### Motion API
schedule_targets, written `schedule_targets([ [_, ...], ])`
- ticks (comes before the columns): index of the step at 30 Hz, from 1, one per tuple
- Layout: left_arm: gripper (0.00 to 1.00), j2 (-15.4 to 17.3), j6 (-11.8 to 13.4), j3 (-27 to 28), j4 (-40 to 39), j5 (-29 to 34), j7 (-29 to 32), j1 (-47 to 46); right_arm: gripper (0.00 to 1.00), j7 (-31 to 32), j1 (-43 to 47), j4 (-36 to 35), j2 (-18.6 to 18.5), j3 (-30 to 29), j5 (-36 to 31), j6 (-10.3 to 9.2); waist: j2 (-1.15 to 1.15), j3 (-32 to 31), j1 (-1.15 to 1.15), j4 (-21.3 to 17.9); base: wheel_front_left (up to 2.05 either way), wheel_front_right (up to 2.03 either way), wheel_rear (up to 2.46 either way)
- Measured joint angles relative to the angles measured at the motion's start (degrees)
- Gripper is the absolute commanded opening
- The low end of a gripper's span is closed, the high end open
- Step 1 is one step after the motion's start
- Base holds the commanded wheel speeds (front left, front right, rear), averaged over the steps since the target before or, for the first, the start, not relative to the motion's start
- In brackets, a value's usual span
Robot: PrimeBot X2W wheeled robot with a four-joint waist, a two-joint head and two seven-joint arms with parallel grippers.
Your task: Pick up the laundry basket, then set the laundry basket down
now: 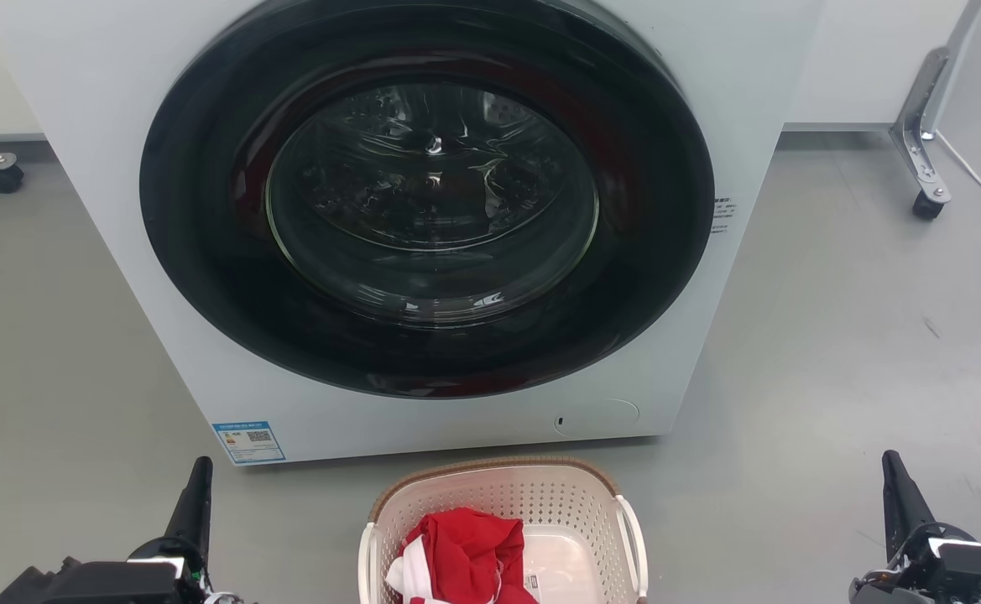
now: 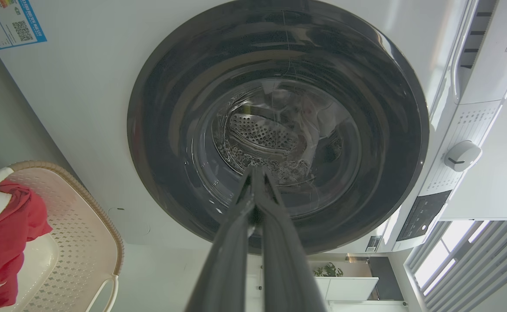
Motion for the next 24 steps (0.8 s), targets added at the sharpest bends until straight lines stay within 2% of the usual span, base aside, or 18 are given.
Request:
schedule_targets([
  [24, 0.0, 0.0, 0.0, 0.0, 0.02, 0.0, 0.0, 0.0, 0.0, 0.0, 0.0, -0.01, 0.0, 0.0, 0.07, 0.0, 0.0, 0.0, 0.0, 0.0, 0.0, 0.0, 0.0],
])
